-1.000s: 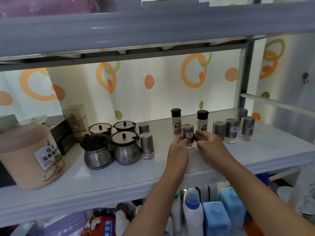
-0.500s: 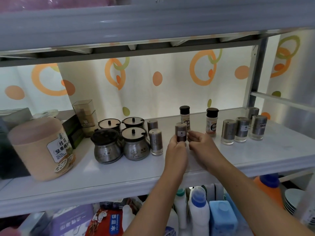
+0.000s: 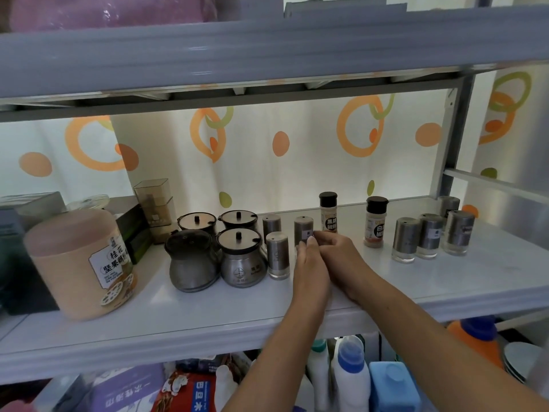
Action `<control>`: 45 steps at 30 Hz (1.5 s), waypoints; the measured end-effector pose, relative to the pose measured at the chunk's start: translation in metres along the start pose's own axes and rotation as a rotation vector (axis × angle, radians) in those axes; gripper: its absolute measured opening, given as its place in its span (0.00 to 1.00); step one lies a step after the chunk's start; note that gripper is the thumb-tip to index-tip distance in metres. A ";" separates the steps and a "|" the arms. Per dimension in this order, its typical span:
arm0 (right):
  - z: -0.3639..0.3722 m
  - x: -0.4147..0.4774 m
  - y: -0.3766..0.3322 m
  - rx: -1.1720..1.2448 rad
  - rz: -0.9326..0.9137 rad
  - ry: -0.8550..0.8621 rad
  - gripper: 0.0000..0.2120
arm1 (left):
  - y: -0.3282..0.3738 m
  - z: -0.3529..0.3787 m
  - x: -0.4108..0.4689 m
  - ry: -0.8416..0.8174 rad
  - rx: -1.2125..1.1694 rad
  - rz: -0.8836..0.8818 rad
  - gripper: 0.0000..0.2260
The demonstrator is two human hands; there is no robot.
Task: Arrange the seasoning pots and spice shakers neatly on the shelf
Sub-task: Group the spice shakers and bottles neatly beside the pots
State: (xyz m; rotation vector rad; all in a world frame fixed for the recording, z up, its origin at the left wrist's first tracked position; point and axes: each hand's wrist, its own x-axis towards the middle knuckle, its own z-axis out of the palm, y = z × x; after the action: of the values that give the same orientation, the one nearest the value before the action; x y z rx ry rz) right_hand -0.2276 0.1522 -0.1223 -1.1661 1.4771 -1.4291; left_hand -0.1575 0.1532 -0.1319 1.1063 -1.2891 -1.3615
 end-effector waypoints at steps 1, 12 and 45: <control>0.003 0.001 0.000 0.012 -0.005 -0.009 0.16 | -0.001 0.001 0.004 0.011 -0.014 -0.002 0.25; 0.012 0.007 0.006 -0.128 -0.095 -0.011 0.12 | -0.025 0.008 0.034 0.077 -0.154 0.007 0.35; 0.010 0.008 0.000 -0.143 -0.009 -0.016 0.22 | -0.013 0.003 0.017 0.028 -0.015 0.070 0.32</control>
State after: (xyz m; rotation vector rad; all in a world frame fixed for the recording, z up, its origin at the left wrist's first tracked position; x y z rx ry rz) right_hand -0.2199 0.1416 -0.1222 -1.2689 1.5863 -1.3348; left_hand -0.1637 0.1371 -0.1448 1.0574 -1.2837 -1.2970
